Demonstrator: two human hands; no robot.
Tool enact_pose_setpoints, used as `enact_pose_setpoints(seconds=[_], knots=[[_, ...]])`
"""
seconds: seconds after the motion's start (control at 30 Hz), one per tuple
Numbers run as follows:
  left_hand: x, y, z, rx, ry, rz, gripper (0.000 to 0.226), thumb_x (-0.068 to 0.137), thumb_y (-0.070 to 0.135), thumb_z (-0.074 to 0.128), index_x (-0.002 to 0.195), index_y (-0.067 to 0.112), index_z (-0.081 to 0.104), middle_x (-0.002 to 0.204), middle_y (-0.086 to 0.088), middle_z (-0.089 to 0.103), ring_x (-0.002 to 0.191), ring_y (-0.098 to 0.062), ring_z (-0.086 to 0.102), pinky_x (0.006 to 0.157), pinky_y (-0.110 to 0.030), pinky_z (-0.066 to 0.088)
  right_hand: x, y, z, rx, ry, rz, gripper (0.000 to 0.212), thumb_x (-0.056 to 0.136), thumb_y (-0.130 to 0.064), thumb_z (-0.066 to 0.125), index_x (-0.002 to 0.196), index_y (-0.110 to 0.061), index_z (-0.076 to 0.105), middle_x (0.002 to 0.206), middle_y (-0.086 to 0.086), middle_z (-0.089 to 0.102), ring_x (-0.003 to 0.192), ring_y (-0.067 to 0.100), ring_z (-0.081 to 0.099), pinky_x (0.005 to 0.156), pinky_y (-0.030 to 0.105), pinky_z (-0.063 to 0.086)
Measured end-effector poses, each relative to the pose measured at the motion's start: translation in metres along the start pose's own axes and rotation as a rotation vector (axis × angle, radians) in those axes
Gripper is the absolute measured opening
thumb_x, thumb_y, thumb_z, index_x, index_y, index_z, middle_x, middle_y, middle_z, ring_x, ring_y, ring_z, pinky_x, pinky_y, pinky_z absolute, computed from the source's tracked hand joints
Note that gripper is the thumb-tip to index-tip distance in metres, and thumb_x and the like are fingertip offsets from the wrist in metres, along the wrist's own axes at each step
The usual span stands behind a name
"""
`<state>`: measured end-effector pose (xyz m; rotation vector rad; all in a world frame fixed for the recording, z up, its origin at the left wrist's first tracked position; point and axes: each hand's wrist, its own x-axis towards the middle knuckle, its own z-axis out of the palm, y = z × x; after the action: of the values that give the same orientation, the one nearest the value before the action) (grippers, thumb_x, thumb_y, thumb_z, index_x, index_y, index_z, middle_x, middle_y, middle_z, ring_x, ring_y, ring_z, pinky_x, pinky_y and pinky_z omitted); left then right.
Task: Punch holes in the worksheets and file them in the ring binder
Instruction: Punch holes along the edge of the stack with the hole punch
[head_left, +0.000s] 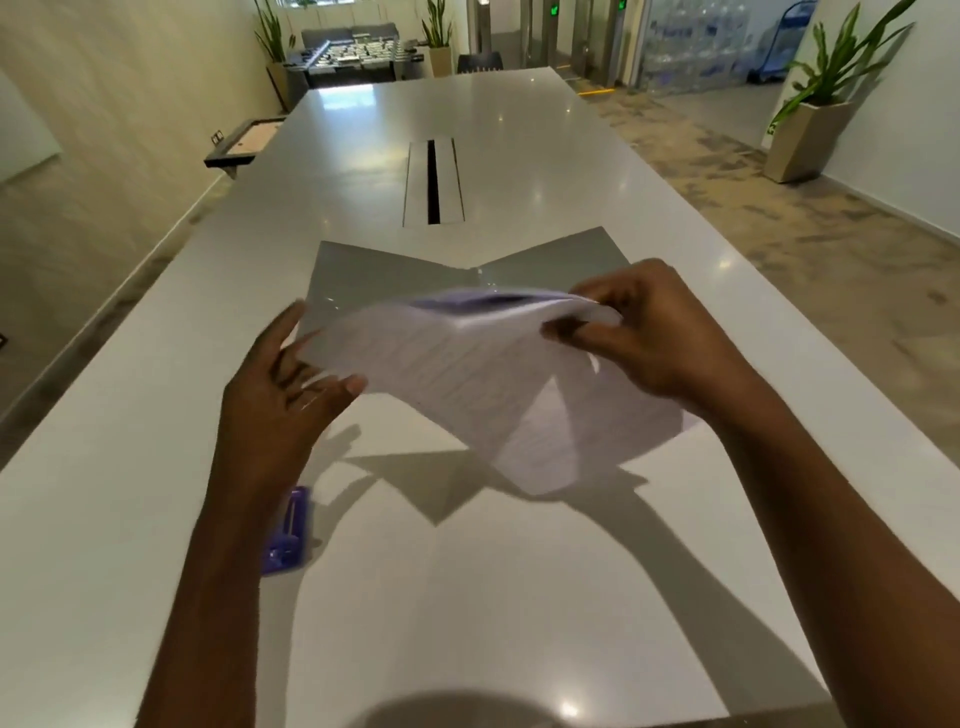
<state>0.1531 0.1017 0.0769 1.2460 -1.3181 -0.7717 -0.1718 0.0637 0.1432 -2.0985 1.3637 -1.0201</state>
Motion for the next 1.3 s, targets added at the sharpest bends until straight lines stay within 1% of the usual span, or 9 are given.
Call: enact_pose_setpoints(seconds=[0.07,0.17,0.3,0.47,0.63,0.8,0.93,1.07,1.3], knots=[[-0.001,-0.007,-0.001,-0.179,0.007,-0.135,0.085,0.070,0.051,0.090,0.145,0.032,0.055,0.136,-0.001,0.072,0.126,-0.017,0.068,0.105,-0.038,0.054,-0.004,0.010,0.009,0.274,0.060,0.169,0.008,0.086,-0.020,0.082,0.086,-0.012,0.084,0.072,0.002,0.077,0.054,0.017,0.064,0.055,0.030,0.048],[-0.014,-0.017,0.017,-0.251,-0.116,-0.273,0.080,0.073,0.066,0.080,0.134,0.016,0.067,0.126,-0.006,0.077,0.119,-0.026,0.072,0.104,-0.042,0.055,-0.013,0.026,0.034,0.590,0.081,0.401,0.012,0.083,-0.014,0.084,0.090,-0.004,0.082,0.085,0.009,0.081,0.073,0.021,0.077,0.067,0.035,0.059],[-0.022,-0.028,0.034,-0.192,-0.110,-0.397,0.032,0.099,0.026,0.064,0.122,0.006,0.074,0.115,-0.010,0.081,0.109,-0.033,0.076,0.097,-0.043,0.057,-0.030,0.041,0.067,0.775,0.077,0.594,0.020,0.085,-0.009,0.081,0.104,-0.004,0.079,0.100,0.010,0.082,0.088,0.024,0.080,0.079,0.029,0.065],[-0.029,-0.045,0.033,-0.132,-0.066,-0.494,0.023,0.100,0.017,0.066,0.119,0.008,0.076,0.109,-0.009,0.082,0.101,-0.033,0.078,0.093,-0.043,0.059,-0.052,0.057,0.087,0.937,-0.020,0.744,0.027,0.091,-0.011,0.075,0.117,-0.004,0.073,0.109,0.012,0.080,0.096,0.032,0.079,0.083,0.040,0.065],[-0.037,-0.053,0.025,0.044,-0.135,-0.522,0.018,0.100,0.019,0.067,0.105,0.007,0.080,0.098,-0.010,0.083,0.095,-0.031,0.079,0.091,-0.044,0.062,-0.070,0.073,0.103,0.908,-0.055,0.835,0.027,0.092,-0.009,0.074,0.119,-0.003,0.073,0.110,0.015,0.080,0.098,0.034,0.078,0.094,0.051,0.060],[-0.043,-0.060,-0.016,0.417,0.300,-0.399,0.009,0.097,0.021,0.071,0.100,0.019,0.080,0.091,-0.006,0.080,0.074,-0.021,0.072,0.055,-0.021,0.054,-0.085,0.083,0.114,0.846,-0.075,0.885,0.023,0.092,-0.010,0.075,0.114,-0.002,0.074,0.102,0.012,0.082,0.086,0.031,0.079,0.067,0.031,0.065],[-0.051,-0.080,-0.062,0.714,0.376,-0.504,0.035,0.098,0.031,0.069,0.118,0.003,0.076,0.114,-0.017,0.076,0.097,-0.032,0.070,0.083,-0.033,0.048,-0.095,0.092,0.121,0.774,-0.110,0.897,0.027,0.091,-0.012,0.076,0.116,-0.004,0.074,0.104,0.010,0.081,0.090,0.029,0.080,0.084,0.040,0.065],[-0.059,-0.092,-0.081,0.566,0.239,-0.654,0.040,0.099,0.038,0.066,0.082,0.004,0.077,0.078,-0.014,0.073,0.077,-0.034,0.063,0.066,-0.034,0.044,-0.098,0.093,0.125,0.743,-0.121,0.914,0.028,0.090,-0.013,0.077,0.117,-0.004,0.074,0.104,0.011,0.081,0.091,0.030,0.080,0.094,0.051,0.060],[-0.060,-0.104,-0.084,0.418,0.169,-0.669,0.027,0.098,0.030,0.070,0.080,0.013,0.081,0.076,-0.015,0.080,0.085,-0.043,0.076,0.091,-0.057,0.058,-0.105,0.097,0.117,0.696,-0.122,0.924,0.027,0.090,-0.013,0.077,0.117,-0.005,0.074,0.103,0.010,0.081,0.090,0.031,0.080,0.092,0.052,0.061]])
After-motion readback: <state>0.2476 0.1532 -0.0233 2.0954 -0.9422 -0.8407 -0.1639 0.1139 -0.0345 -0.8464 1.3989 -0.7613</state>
